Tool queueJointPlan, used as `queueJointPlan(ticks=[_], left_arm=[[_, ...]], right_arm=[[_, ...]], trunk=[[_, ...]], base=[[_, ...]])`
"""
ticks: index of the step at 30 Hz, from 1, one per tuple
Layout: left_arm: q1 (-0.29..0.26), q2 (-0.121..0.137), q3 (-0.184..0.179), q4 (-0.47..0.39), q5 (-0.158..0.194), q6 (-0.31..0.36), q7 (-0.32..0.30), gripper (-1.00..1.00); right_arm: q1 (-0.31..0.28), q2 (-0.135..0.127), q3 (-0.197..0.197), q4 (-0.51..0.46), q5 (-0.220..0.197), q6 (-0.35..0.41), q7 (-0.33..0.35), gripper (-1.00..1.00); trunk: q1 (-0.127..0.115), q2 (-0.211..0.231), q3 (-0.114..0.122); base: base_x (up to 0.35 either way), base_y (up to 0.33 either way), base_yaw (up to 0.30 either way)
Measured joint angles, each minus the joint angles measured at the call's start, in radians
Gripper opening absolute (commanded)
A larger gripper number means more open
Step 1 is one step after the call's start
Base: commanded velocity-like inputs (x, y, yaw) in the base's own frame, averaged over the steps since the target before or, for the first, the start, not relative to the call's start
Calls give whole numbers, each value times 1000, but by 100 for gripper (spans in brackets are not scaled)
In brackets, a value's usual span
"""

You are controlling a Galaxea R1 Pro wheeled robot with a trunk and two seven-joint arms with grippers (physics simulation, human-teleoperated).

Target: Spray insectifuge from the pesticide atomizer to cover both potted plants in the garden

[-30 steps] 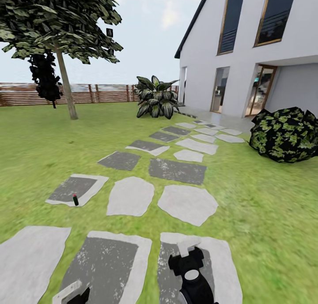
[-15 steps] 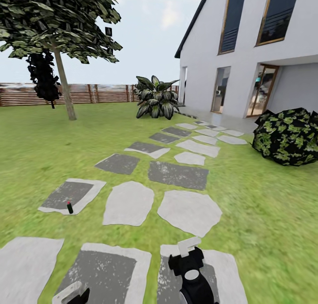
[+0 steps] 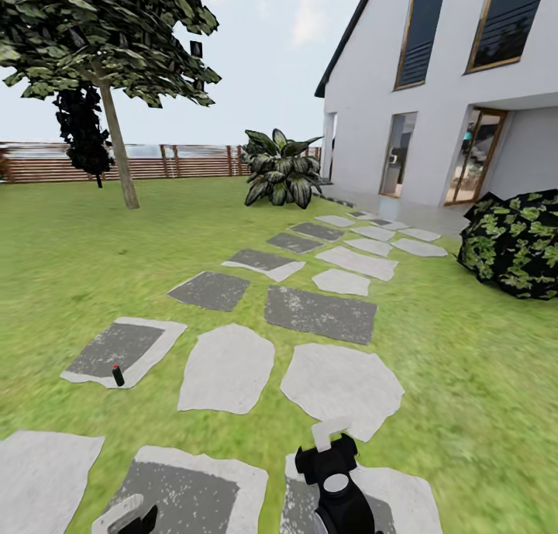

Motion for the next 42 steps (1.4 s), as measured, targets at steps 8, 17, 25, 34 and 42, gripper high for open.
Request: queueJointPlan(ticks=[8, 17, 25, 34, 42], left_arm=[[0, 1, 1, 0, 2, -1, 0, 100], [0, 0, 2, 0, 3, 0, 0, 100], [0, 0, 2, 0, 3, -1, 0, 100], [0, -1, 2, 10, 1, -1, 0, 100], [0, -1, 2, 12, 2, -23, -1, 100]], right_arm=[[0, 0, 1, 0, 0, 0, -1, 100], [0, 0, 7, 1, 0, -2, -1, 100], [0, 0, 13, 4, 0, -2, 0, 100], [0, 0, 13, 5, 0, -2, 0, 100], [0, 0, 11, 5, 0, -2, 0, 100]], trunk=[[0, 0, 0], [0, 0, 0], [0, 0, 0], [0, 0, 0], [0, 0, 0]], base=[[322, -117, 227], [315, -160, 197], [314, -162, 238], [314, -162, 264], [241, -111, 265]])
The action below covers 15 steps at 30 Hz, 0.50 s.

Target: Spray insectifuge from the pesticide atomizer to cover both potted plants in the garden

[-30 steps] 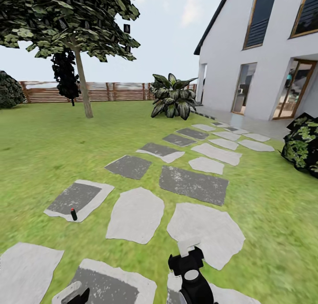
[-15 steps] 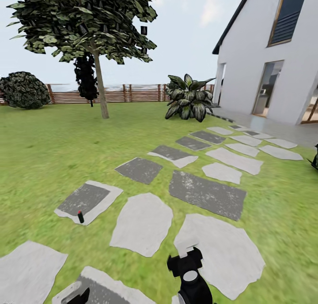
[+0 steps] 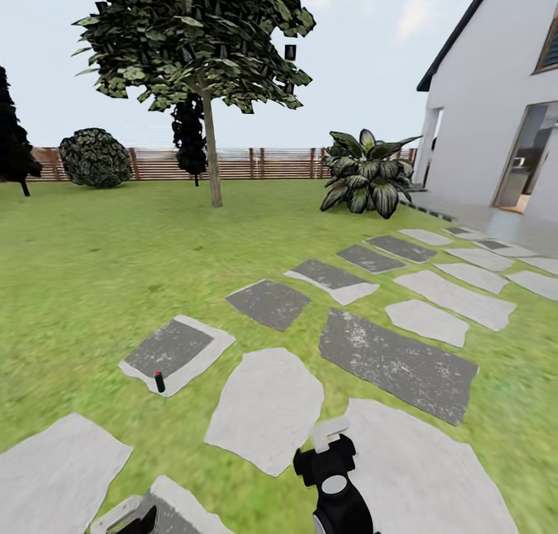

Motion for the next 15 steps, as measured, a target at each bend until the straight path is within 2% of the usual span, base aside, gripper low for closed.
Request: queueJointPlan(ticks=[2, 4, 6, 15], left_arm=[[0, -1, -1, 1, 1, -40, 1, 100], [0, -7, -2, 3, 1, -53, 1, 100], [0, -15, -3, 13, 0, -55, 1, 100], [-3, -17, -3, 25, 0, -48, 3, 100]], right_arm=[[0, 0, -1, 0, 0, 0, 0, 100], [0, 0, -1, 0, 0, 0, 0, 100], [0, -1, -1, 2, -3, 3, 5, 100], [0, 0, -3, -1, -2, 30, 6, 100]], trunk=[[0, 0, 0], [0, 0, 0], [0, 0, 0], [0, 0, 0]], base=[[35, -20, 265], [138, -136, 208], [211, -218, 46], [238, -237, 6]])
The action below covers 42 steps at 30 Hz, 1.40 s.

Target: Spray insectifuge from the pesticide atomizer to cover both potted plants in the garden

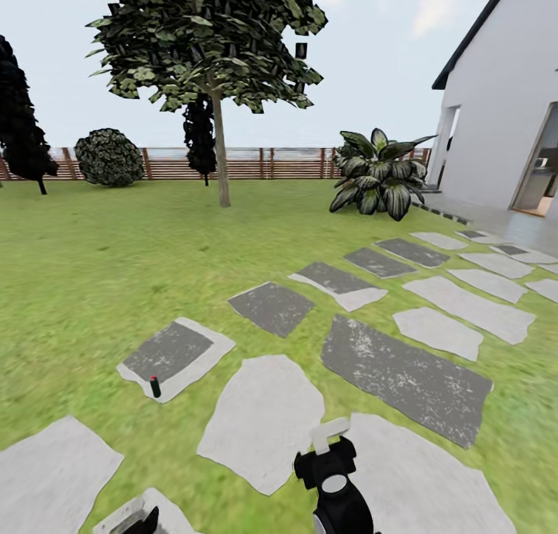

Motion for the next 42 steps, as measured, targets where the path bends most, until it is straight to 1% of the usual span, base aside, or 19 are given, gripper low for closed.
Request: queueJointPlan(ticks=[1, 4, 15, 25, 42], left_arm=[[0, 0, 1, 0, 0, 2, 0, 100], [0, 1, 1, 0, 0, 3, -1, 100], [0, 1, 1, 0, 0, 4, -2, 100], [0, 1, 1, 0, 1, 3, -2, 100], [0, 3, 1, 11, 1, 2, -2, 100]], right_arm=[[0, 0, -1, -2, 0, 15, 0, 100], [0, 0, -1, -4, 0, 23, 0, 100], [0, 0, -6, -10, 0, 22, -5, 100], [0, 0, -5, -10, 0, 22, -5, 100], [0, 0, 1, -9, 0, 20, -6, 100]], trunk=[[0, 0, 0], [0, 0, 0], [0, 0, 0], [0, 0, 0], [0, 0, 0]], base=[[243, -240, 0], [244, -239, 0], [246, -237, 31], [257, -222, 213], [296, -141, 229]])
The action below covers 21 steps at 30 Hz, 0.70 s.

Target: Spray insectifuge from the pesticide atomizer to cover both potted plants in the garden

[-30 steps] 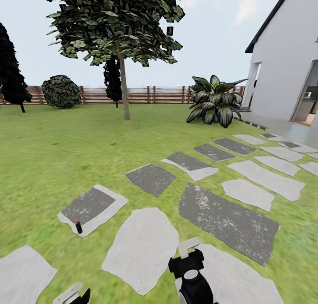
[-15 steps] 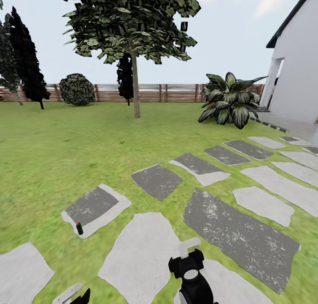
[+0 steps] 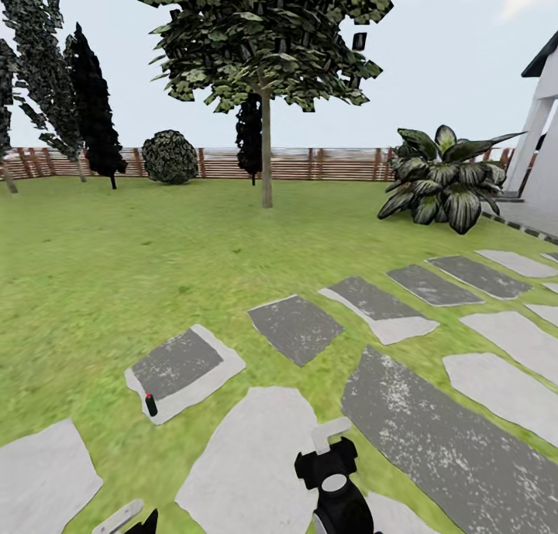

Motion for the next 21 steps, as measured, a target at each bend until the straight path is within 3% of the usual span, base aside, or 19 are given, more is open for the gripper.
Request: queueJointPlan(ticks=[21], left_arm=[[0, 0, 1, 1, 1, 1, 1, 100]], right_arm=[[0, 0, 4, 0, 0, 0, 0, 100]], trunk=[[0, 0, 0]], base=[[289, -207, 230]])
